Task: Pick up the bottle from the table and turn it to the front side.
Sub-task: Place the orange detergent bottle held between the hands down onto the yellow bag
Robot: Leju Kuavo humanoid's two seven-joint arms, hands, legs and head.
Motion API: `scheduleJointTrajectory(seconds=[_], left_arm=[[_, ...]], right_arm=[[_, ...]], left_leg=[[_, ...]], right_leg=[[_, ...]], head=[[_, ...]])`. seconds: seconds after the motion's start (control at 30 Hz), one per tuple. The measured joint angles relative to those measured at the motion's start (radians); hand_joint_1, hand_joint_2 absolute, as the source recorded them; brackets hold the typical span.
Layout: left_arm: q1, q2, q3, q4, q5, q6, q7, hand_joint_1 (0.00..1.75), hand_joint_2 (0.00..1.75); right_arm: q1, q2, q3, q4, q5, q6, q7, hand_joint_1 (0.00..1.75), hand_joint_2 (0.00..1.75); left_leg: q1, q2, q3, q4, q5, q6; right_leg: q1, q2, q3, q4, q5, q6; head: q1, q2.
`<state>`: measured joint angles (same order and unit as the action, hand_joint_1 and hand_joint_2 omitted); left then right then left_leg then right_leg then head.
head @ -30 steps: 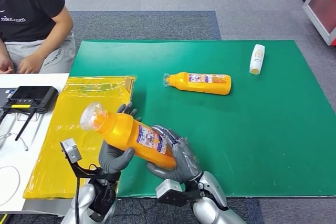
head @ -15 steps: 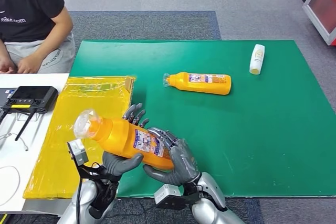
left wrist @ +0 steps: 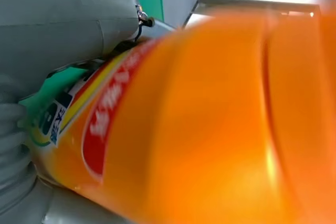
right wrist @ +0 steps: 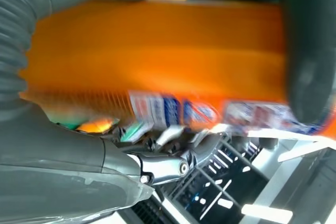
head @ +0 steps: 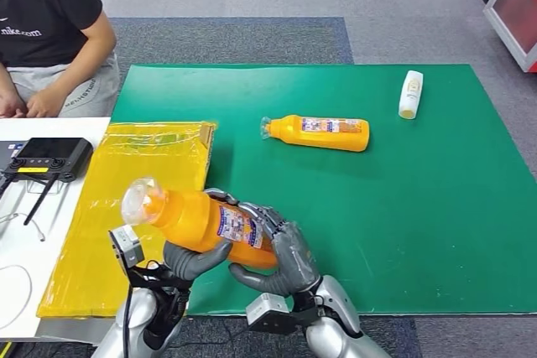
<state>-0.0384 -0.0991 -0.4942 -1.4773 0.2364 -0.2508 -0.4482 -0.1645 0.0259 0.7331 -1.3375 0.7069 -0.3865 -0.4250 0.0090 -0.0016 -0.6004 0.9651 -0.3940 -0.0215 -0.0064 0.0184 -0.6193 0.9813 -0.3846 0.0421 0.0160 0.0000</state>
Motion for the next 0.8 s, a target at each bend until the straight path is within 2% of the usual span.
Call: scheduleJointTrajectory(seconds=[0.23, 0.57, 0.67, 0.8], left_arm=[[0.006, 0.002, 0.003, -0.002, -0.039, 0.036, -0.019, 1.75, 1.75], [0.027, 0.015, 0.025, -0.036, -0.199, 0.183, -0.036, 1.75, 1.75], [0.028, 0.034, 0.03, -0.046, -0.35, 0.253, -0.016, 1.75, 1.75], [0.028, 0.084, 0.038, -0.046, -0.652, 0.35, 0.072, 1.75, 1.75]], right_arm=[[0.005, 0.011, -0.019, 0.0, -0.016, -0.003, 0.006, 0.0, 1.75], [0.033, 0.025, -0.06, 0.0, -0.058, -0.001, 0.023, 0.0, 1.75], [0.041, 0.03, -0.074, 0.0, -0.077, 0.003, 0.027, 0.0, 1.75], [0.06, 0.035, -0.098, -0.002, -0.092, 0.012, 0.033, 0.0, 1.75]], left_leg=[[0.0, 0.0, 0.0, 0.0, 0.0, 0.0], [0.0, 0.0, 0.0, 0.0, 0.0, 0.0], [0.0, 0.0, 0.0, 0.0, 0.0, 0.0], [0.0, 0.0, 0.0, 0.0, 0.0, 0.0]], right_leg=[[0.0, 0.0, 0.0, 0.0, 0.0, 0.0], [0.0, 0.0, -0.001, 0.0, 0.0, 0.0], [0.0, 0.0, 0.0, 0.0, 0.0, 0.0], [0.0, 0.0, -0.001, 0.0, 0.0, 0.0]], head=[[0.0, 0.0], [0.0, 0.0], [0.0, 0.0], [0.0, 0.0]])
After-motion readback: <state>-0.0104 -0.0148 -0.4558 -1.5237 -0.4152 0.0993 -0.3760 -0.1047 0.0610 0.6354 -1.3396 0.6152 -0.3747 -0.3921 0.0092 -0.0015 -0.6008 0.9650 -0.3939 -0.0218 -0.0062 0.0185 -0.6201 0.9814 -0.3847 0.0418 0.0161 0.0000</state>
